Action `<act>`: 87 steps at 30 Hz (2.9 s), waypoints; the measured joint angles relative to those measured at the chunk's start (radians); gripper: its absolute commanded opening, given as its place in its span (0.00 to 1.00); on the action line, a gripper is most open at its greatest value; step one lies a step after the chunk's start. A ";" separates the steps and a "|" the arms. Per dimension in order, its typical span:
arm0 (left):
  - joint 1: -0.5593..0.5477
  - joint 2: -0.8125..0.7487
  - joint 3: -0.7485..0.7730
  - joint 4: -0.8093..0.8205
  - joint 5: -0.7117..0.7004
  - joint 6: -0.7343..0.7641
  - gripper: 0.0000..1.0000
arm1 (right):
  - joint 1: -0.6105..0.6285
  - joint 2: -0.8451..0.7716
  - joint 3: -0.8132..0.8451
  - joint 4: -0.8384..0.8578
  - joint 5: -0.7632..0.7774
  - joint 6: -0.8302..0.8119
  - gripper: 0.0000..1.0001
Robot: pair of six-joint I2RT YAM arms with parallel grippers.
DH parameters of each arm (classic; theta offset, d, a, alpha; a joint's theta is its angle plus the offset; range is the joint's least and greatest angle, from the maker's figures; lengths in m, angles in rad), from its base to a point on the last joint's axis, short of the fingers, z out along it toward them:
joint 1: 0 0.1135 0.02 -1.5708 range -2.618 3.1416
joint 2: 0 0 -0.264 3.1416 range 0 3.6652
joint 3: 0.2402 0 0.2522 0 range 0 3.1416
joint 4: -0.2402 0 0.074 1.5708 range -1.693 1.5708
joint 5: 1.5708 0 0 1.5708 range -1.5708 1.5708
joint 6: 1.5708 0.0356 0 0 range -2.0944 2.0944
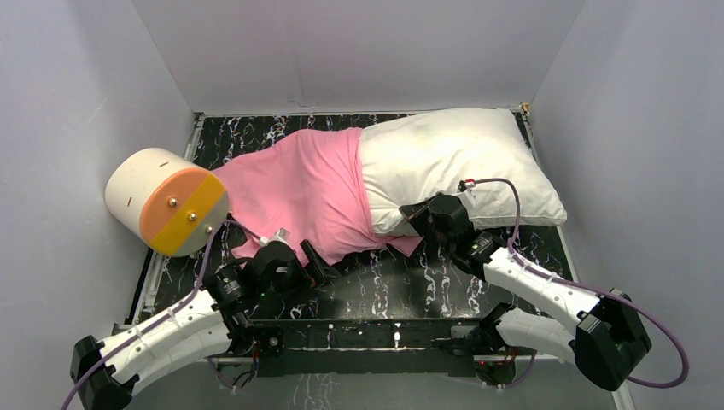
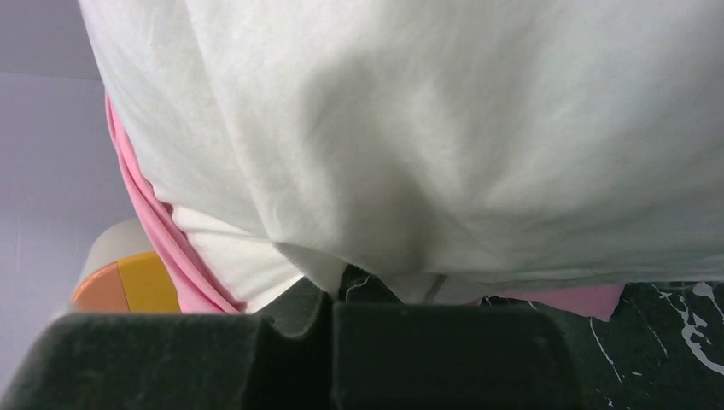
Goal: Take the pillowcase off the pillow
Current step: Remove the pillow from the pillowcase.
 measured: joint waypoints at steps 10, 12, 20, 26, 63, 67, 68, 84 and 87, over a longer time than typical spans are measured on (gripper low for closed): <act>-0.001 0.082 0.057 0.024 -0.288 0.109 0.96 | 0.000 -0.037 0.037 -0.060 0.043 -0.035 0.00; -0.001 0.147 0.060 0.090 -0.319 0.198 0.96 | -0.002 -0.045 0.042 -0.078 0.050 -0.047 0.00; -0.002 0.352 0.103 0.209 -0.287 0.628 0.89 | -0.067 -0.013 0.128 -0.167 0.007 -0.132 0.00; -0.003 0.417 0.121 0.227 -0.208 0.803 0.57 | -0.129 0.040 0.193 -0.192 -0.064 -0.188 0.00; -0.007 0.116 0.351 -0.256 -0.512 0.545 0.84 | -0.442 0.047 0.318 -0.376 -0.350 -0.497 0.00; -0.003 0.310 0.458 -0.074 -0.246 0.819 0.98 | -0.467 -0.003 0.218 -0.360 -0.423 -0.473 0.00; -0.003 0.397 0.486 -0.038 -0.179 0.881 0.98 | -0.470 -0.008 0.217 -0.359 -0.430 -0.470 0.00; -0.006 0.705 0.465 0.017 -0.263 1.036 0.00 | -0.472 -0.006 0.241 -0.383 -0.430 -0.464 0.00; -0.008 0.642 0.427 0.006 -0.375 0.981 0.00 | -0.469 -0.006 0.251 -0.386 -0.430 -0.468 0.00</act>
